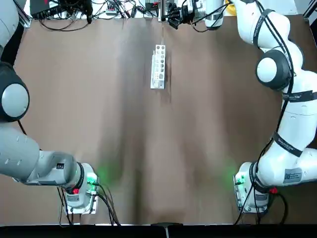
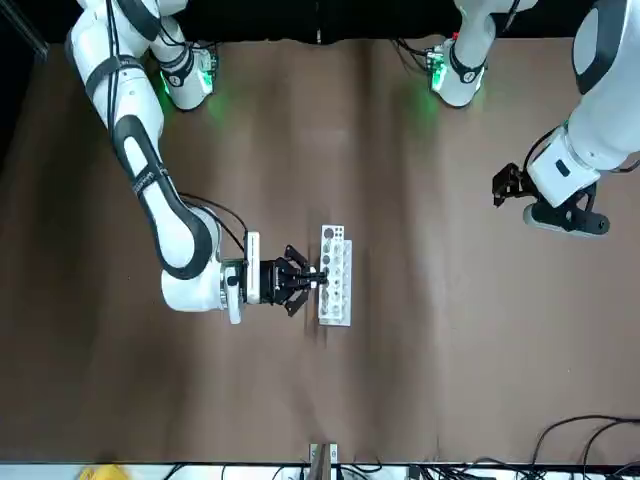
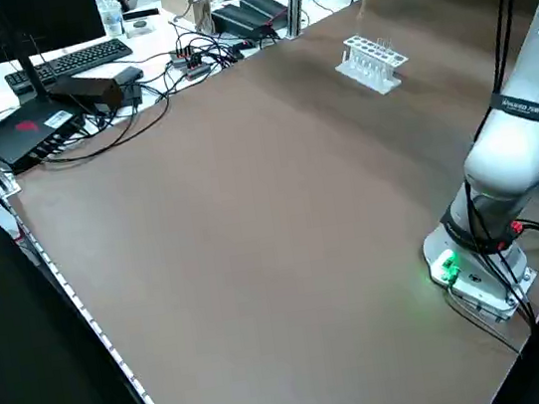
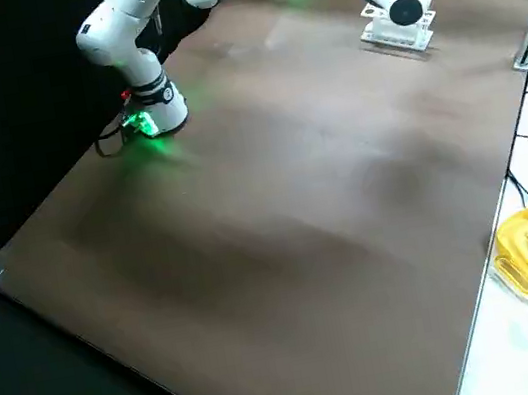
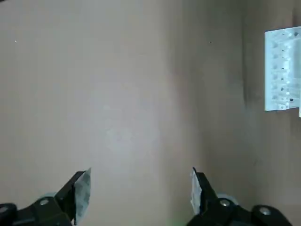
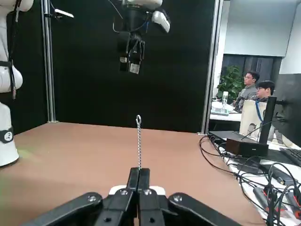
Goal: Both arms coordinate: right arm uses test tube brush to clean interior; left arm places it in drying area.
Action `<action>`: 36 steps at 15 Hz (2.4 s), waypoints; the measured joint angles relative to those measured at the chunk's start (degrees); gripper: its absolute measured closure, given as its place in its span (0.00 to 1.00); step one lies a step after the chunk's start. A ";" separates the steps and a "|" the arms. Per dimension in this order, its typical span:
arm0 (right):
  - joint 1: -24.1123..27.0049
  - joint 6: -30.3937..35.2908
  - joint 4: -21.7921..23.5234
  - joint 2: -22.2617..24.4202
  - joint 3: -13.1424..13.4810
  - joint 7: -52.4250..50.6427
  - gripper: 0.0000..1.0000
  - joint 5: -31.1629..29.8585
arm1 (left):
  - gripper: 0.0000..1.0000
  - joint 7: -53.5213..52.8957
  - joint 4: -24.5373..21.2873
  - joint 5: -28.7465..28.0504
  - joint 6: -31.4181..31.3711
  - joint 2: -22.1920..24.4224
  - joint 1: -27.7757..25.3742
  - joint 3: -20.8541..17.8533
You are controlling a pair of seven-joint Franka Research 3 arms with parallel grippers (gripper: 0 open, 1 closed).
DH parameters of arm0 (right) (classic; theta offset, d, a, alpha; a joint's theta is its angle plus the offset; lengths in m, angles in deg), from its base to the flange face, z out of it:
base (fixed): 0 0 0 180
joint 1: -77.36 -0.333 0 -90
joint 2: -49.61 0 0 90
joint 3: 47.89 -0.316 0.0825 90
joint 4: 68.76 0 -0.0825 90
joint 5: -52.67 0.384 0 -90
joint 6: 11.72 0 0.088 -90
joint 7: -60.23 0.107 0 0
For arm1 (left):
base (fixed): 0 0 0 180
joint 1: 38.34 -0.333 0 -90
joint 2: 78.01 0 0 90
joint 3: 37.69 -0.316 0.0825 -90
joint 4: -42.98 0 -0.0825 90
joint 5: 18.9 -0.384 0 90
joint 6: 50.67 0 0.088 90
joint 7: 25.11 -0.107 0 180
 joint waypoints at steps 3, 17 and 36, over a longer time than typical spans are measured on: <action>-0.05 0.00 0.08 -0.54 0.00 -0.93 0.98 0.00 | 0.00 0.00 -0.02 0.00 0.00 -0.01 0.03 0.01; -3.36 -1.33 0.40 -1.37 4.14 -6.40 0.98 0.00 | 0.00 0.09 -0.35 0.00 -0.68 -0.80 0.63 0.05; -4.34 -1.72 -0.79 -1.75 5.36 -4.22 0.98 0.15 | 0.00 -31.57 -0.32 3.51 0.43 -1.63 -4.10 0.06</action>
